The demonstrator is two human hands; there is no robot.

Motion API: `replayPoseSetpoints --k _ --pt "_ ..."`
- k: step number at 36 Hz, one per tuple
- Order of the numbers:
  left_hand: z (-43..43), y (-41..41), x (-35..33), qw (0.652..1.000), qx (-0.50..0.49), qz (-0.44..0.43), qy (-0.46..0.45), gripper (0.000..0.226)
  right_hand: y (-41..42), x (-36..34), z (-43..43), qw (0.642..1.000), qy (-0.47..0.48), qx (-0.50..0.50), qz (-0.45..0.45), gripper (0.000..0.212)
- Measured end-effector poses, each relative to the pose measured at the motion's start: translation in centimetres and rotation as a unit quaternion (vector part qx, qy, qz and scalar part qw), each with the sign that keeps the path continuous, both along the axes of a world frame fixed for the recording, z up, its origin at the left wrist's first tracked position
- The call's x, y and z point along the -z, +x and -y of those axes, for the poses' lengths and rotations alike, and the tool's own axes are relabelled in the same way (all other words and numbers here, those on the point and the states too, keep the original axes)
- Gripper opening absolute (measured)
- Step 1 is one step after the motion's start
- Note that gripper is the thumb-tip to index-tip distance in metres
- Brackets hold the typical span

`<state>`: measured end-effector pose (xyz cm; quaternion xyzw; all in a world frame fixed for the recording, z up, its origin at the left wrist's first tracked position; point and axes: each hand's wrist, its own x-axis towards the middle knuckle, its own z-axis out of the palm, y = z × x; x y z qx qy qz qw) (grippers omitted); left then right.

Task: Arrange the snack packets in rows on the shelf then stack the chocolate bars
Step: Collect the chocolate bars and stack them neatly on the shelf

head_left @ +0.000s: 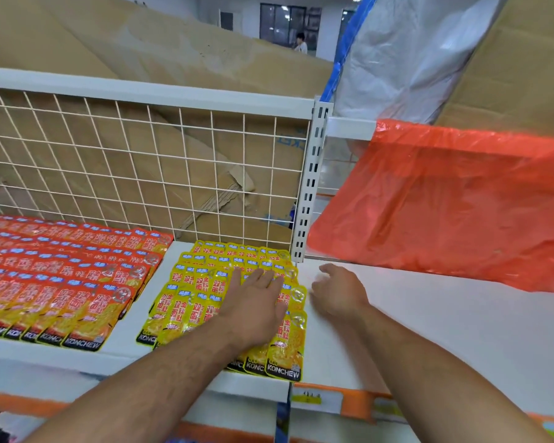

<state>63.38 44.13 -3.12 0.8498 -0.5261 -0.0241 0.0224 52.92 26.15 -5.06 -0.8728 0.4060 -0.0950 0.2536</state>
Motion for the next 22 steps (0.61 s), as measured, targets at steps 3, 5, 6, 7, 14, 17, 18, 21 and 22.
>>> replayPoseSetpoints --k 3,5,6,7,14,17,18,21,22 --pt "0.8 -1.3 0.0 1.0 0.021 -0.003 -0.013 0.06 -2.7 -0.6 -1.1 0.996 -0.071 -0.016 -0.054 0.045" --pt "1.4 -2.3 0.2 0.999 0.04 -0.004 -0.016 0.06 -4.7 -1.0 -1.9 0.989 -0.108 -0.02 -0.096 0.041" --pt "1.7 -2.8 0.3 0.999 0.05 -0.006 -0.019 0.06 -5.8 -1.0 -2.3 0.985 -0.125 -0.018 -0.118 0.043" --pt "2.1 -3.5 0.5 0.998 0.059 -0.006 -0.022 0.06 -6.9 -1.1 -2.6 0.98 -0.144 -0.017 -0.137 0.048" --pt "4.8 -9.2 1.5 0.992 0.124 -0.025 -0.016 0.062 -15.2 -1.9 -4.1 0.966 -0.192 0.016 -0.175 0.064" --pt "5.6 -12.1 1.4 0.988 0.149 -0.035 -0.022 0.061 -18.8 -2.3 -4.0 0.964 -0.195 0.048 -0.174 0.067" --pt "5.9 -13.1 1.3 0.987 0.156 -0.039 -0.023 0.061 -20.0 -2.4 -3.9 0.965 -0.19 0.06 -0.172 0.066" --pt "7.0 -16.0 0.8 0.984 0.174 -0.037 -0.022 0.06 -23.5 -2.8 -3.3 0.966 -0.178 0.088 -0.164 0.062" --pt "7.4 -17.0 0.7 0.983 0.178 -0.036 -0.021 0.06 -24.7 -3.0 -3.0 0.967 -0.173 0.094 -0.159 0.062"
